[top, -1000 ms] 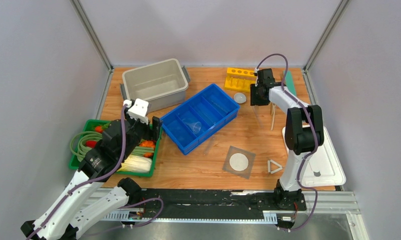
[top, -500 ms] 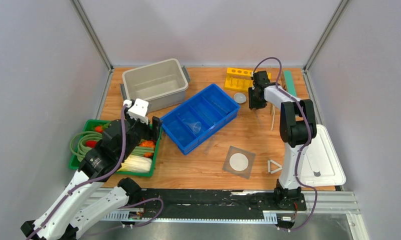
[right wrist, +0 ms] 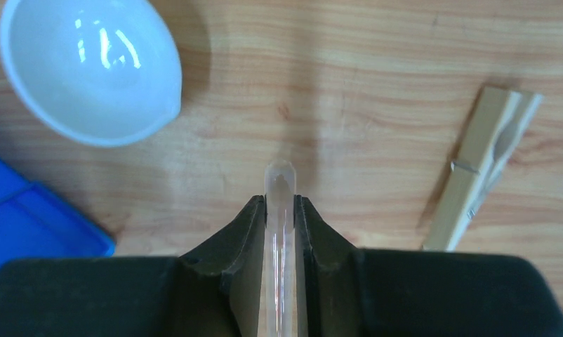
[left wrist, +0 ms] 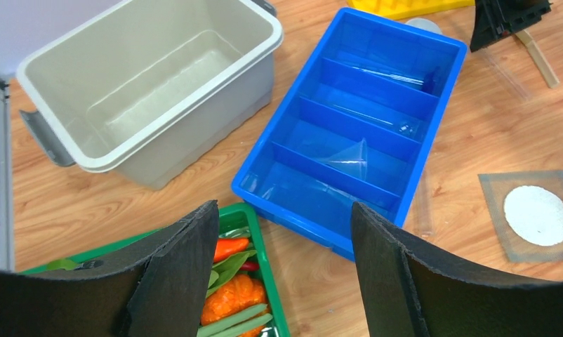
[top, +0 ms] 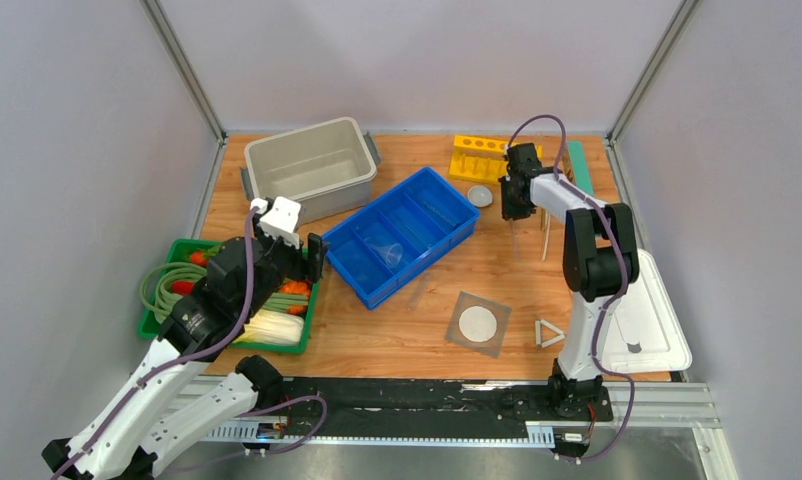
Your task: Organize the chemistry lab equipment
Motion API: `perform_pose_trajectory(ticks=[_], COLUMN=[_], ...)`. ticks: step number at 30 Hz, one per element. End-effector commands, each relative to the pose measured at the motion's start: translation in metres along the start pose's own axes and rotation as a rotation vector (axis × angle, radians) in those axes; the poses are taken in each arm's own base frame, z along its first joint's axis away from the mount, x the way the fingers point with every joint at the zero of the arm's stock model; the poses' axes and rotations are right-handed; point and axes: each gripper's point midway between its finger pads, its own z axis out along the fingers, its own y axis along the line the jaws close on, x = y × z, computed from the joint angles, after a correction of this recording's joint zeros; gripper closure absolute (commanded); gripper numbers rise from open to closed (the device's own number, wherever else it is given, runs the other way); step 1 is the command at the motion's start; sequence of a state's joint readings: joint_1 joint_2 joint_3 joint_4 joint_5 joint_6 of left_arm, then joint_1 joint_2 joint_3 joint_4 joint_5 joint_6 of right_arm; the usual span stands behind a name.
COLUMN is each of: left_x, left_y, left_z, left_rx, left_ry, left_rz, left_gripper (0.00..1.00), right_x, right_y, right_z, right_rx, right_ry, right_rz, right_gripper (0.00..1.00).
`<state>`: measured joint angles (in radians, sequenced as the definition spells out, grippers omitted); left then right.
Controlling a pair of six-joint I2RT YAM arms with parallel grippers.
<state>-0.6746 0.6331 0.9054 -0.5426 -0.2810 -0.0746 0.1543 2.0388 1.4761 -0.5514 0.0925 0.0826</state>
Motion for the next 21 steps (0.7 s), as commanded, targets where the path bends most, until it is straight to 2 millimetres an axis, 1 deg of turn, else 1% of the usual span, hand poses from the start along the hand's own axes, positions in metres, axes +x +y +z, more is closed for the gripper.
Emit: perform_pose_trajectory(ticks=[1, 5, 6, 8, 9, 11, 12, 13, 15, 18, 21], left_x=[-0.025, -0.052, -0.060, -0.071, -0.076, -0.085, -0.085, -0.089, -0.088, -0.081, -0.081], left_y=[-0.026, -0.054, -0.062, -0.076, -0.084, -0.096, -0.102, -0.108, -0.121, -0.141, -0.163], left_z=[-0.003, -0.006, -0.007, -0.004, -0.001, 0.006, 0.011, 0.016, 0.029, 0.054, 0.071], left_rx=[0.135, 0.272, 0.311, 0.377, 0.408, 0.456, 0.475, 0.500, 0.542, 0.602, 0.692], left_ry=[-0.031, -0.029, -0.035, -0.040, -0.041, -0.049, -0.034, -0.033, -0.007, 0.052, 0.090], left_rz=[-0.049, -0.135, -0.165, -0.214, -0.244, -0.291, -0.308, -0.329, -0.358, -0.400, -0.426], left_gripper=[0.24, 0.23, 0.23, 0.23, 0.22, 0.21, 0.21, 0.20, 0.20, 0.20, 0.20], right_x=[-0.036, -0.041, -0.045, -0.042, -0.045, -0.043, -0.042, -0.040, -0.037, -0.028, -0.020], right_y=[0.004, 0.020, 0.032, 0.053, 0.064, 0.081, 0.091, 0.100, 0.116, 0.139, 0.160], right_z=[-0.063, -0.111, -0.127, -0.153, -0.174, -0.202, -0.216, -0.231, -0.255, -0.285, -0.311], right_rx=[-0.035, -0.129, -0.196, -0.291, -0.349, -0.421, -0.461, -0.500, -0.563, -0.642, -0.744], right_ry=[-0.167, -0.258, -0.293, -0.343, -0.388, -0.437, -0.464, -0.491, -0.536, -0.575, -0.608], right_rz=[0.043, 0.094, 0.103, 0.119, 0.126, 0.148, 0.146, 0.143, 0.146, 0.139, 0.151], right_gripper=[0.82, 0.82, 0.82, 0.81, 0.81, 0.81, 0.80, 0.80, 0.80, 0.80, 0.80])
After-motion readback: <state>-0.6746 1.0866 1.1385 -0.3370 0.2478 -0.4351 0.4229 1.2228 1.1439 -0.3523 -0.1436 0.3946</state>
